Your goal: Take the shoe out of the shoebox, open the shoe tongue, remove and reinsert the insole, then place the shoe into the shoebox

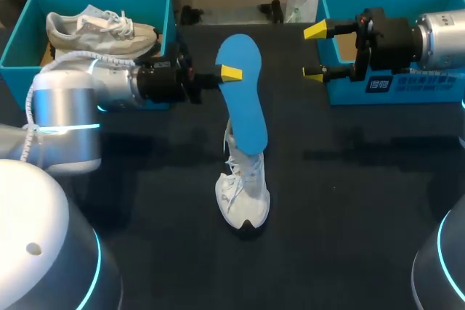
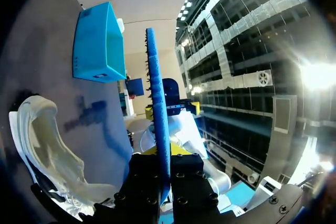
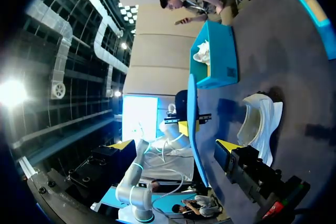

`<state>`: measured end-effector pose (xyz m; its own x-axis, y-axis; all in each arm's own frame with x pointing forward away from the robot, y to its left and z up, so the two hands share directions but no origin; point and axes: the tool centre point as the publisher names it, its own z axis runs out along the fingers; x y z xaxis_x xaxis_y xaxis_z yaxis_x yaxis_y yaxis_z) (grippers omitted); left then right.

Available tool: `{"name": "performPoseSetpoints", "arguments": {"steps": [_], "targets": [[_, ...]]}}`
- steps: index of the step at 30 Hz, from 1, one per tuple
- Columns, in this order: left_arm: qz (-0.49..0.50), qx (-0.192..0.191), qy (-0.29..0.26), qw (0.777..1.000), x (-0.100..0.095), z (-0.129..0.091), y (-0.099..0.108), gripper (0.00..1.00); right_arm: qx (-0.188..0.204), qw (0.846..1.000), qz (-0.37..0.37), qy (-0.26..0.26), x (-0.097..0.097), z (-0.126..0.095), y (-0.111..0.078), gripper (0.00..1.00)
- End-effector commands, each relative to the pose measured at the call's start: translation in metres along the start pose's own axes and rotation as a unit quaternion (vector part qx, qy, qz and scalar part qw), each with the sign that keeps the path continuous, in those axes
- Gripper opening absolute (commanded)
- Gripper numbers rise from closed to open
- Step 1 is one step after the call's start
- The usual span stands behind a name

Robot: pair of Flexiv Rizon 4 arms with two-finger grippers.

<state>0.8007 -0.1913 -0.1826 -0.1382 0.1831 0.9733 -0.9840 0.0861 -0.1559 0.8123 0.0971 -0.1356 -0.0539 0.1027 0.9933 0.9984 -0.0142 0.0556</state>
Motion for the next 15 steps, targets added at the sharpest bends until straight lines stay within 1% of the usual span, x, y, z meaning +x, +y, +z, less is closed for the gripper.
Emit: {"name": "performPoseSetpoints", "arguments": {"steps": [1,6,7,8,9,10,11,12,15], "targets": [[0.0,0.0,0.001,1.0,-0.001,0.0,0.0,0.0,0.0,1.0,0.0,0.0,0.0,0.001,0.0,1.0],[0.0,0.0,0.001,1.0,-0.001,0.0,0.0,0.0,0.0,1.0,0.0,0.0,0.0,0.001,0.0,1.0],[-0.01,-0.014,-0.004,1.0,0.001,0.001,-0.001,0.0,0.0,1.0,0.0,0.0,0.0,0.001,0.0,1.0],[-0.012,-0.016,-0.005,1.0,0.003,0.0,0.0,0.0,0.0,1.0,0.0,0.0,0.0,0.001,0.0,1.0],[-0.014,-0.007,-0.007,1.0,0.007,0.0,-0.002,0.0,0.0,1.0,0.0,0.0,0.0,0.001,0.0,1.0],[-0.02,-0.016,-0.008,1.0,0.009,0.0,-0.002,0.0,-0.002,1.0,-0.001,-0.014,0.0,0.0,0.0,1.0],[-0.033,-0.01,-0.01,0.999,0.012,-0.001,-0.003,0.0,-0.003,1.0,-0.007,-0.021,0.0,-0.001,-0.001,1.0],[-0.039,-0.012,-0.009,0.999,0.014,-0.001,-0.004,0.0,-0.004,1.0,-0.013,-0.023,0.001,-0.001,-0.002,1.0],[-0.032,-0.011,-0.007,0.999,0.019,0.0,-0.006,0.0,-0.009,0.998,-0.025,-0.061,0.003,-0.001,-0.006,1.0]]}}
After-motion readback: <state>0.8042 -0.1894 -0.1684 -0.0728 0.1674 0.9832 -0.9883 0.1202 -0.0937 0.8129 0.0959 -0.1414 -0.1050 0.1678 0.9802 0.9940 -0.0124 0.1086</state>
